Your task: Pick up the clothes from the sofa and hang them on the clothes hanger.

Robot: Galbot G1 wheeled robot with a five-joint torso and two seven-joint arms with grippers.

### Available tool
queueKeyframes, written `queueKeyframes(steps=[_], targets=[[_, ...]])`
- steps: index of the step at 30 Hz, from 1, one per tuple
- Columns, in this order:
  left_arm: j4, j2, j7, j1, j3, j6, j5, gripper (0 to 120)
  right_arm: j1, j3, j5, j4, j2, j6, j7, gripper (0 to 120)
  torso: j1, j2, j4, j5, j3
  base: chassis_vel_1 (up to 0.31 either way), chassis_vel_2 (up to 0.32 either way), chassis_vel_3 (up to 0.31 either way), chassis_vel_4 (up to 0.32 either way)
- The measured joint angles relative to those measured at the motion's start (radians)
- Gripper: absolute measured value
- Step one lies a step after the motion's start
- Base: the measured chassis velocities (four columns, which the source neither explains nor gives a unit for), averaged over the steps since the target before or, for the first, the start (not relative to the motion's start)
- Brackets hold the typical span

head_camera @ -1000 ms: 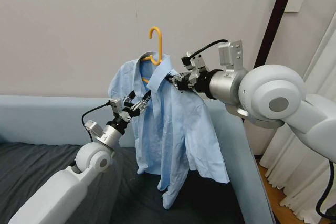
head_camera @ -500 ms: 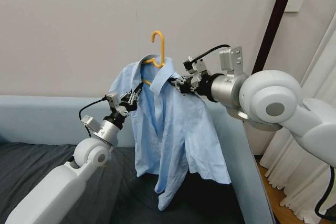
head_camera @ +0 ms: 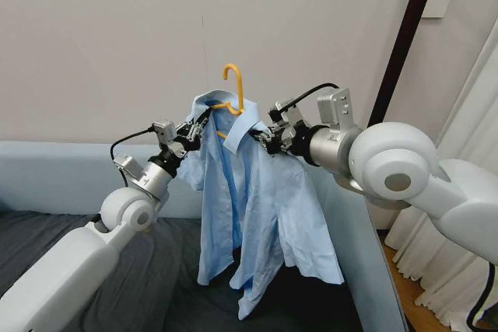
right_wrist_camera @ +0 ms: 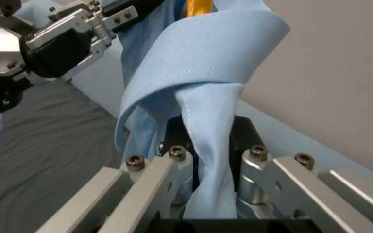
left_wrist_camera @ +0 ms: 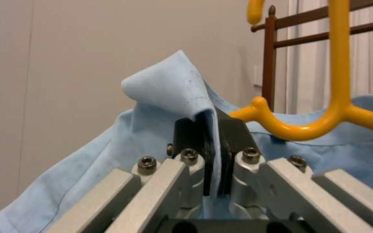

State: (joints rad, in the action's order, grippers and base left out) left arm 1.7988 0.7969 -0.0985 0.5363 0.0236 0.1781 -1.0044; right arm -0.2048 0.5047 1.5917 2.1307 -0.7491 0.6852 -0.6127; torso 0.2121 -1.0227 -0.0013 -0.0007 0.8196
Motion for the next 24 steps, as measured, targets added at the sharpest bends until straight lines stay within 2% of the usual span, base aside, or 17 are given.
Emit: queueKeyframes(steps=[12,17,22,23,24], targets=[[0.023,-0.003,-0.077,0.04,-0.031,-0.001,0.056,0,-0.006,-0.02,0.048,-0.001,-0.011,-0.067,0.013,7,0.0,0.0,0.0001,-0.0001,0.0,0.0,0.0,0.0,0.0],[0.027,-0.003,-0.07,0.058,-0.019,0.006,0.065,0,-0.007,-0.037,0.062,-0.003,0.002,-0.077,0.022,7,0.0,0.0,0.0,0.0,0.0,0.0,0.0,0.0,0.0],[0.034,-0.001,-0.032,0.083,0.01,0.012,0.07,12,-0.012,-0.049,0.071,-0.004,0.015,-0.085,0.022,7,0.0,0.0,0.0001,0.0001,0.0,0.0,0.0,0.0,0.0],[0.036,0.002,-0.009,0.106,0.03,0.018,0.078,22,-0.026,-0.055,0.095,-0.004,0.026,-0.085,0.008,7,0.0,0.0,0.0,0.0,0.0,0.0,0.0,0.0,0.0],[0.038,0.004,-0.002,0.119,0.041,0.023,0.08,25,-0.035,-0.061,0.117,-0.004,0.031,-0.082,-0.008,7,0.0,0.0,0.0,0.0001,0.0,0.0,0.0,0.0,0.0]])
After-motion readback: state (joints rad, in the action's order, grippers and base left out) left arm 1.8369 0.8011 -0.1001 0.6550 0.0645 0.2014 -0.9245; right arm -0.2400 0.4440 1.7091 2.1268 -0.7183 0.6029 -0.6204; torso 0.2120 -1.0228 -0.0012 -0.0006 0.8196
